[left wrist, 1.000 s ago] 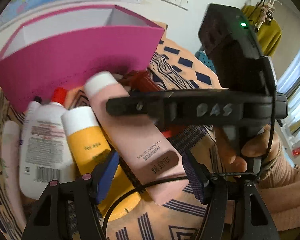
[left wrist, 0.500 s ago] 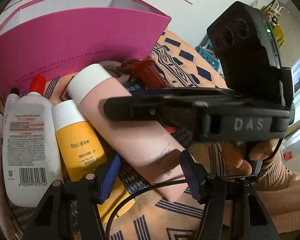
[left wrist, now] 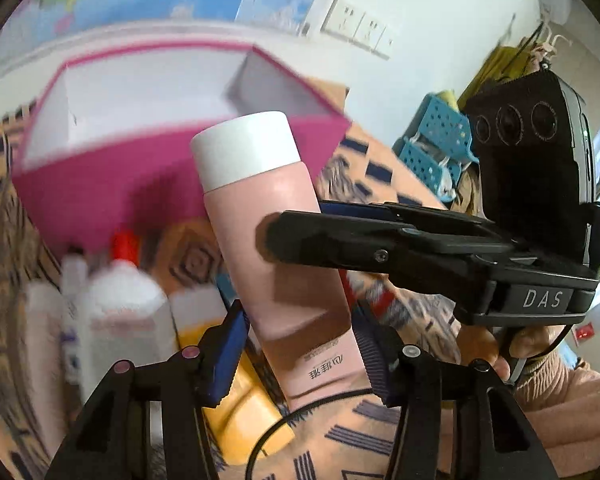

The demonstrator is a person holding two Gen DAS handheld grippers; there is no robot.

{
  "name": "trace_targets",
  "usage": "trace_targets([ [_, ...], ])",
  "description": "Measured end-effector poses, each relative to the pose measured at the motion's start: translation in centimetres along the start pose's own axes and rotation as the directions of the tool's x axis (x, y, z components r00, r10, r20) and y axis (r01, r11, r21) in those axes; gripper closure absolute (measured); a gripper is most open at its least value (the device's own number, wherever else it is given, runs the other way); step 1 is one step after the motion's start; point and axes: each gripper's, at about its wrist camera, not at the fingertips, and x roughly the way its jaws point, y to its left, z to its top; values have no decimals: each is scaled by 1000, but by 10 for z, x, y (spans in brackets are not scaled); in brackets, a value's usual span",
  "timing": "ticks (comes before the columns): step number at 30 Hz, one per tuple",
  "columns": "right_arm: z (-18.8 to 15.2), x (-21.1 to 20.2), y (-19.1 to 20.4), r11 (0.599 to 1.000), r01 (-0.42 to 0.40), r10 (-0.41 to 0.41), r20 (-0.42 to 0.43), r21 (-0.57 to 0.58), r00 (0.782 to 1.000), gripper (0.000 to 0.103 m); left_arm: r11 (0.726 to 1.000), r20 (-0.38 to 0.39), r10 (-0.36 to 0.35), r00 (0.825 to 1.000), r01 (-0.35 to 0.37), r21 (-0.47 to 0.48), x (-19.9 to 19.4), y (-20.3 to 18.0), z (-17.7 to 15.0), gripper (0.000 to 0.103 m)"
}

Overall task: Organize rigid objects
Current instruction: 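Lift the pink tube with the right gripper and drop it into the magenta box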

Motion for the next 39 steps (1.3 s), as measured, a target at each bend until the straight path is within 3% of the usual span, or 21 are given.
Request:
trace_targets([
  [11,77,-9,20,997,21,-12,123,-72,992,69,995,104,89,991,-93,37,-36,15,81,49],
  [23,145,2,-5,999,44,-37,196,-30,980,69,988,122,144,982,-151,46,-43,42,156,49],
  [29,167,21,-26,996,89,-88,186,4,979,69,982,75,183,980,-185,27,-12,61,184,48],
  [39,160,68,-77,986,111,-115,30,128,993,69,970,-89,242,966,-244,-13,55,97,181,48],
])
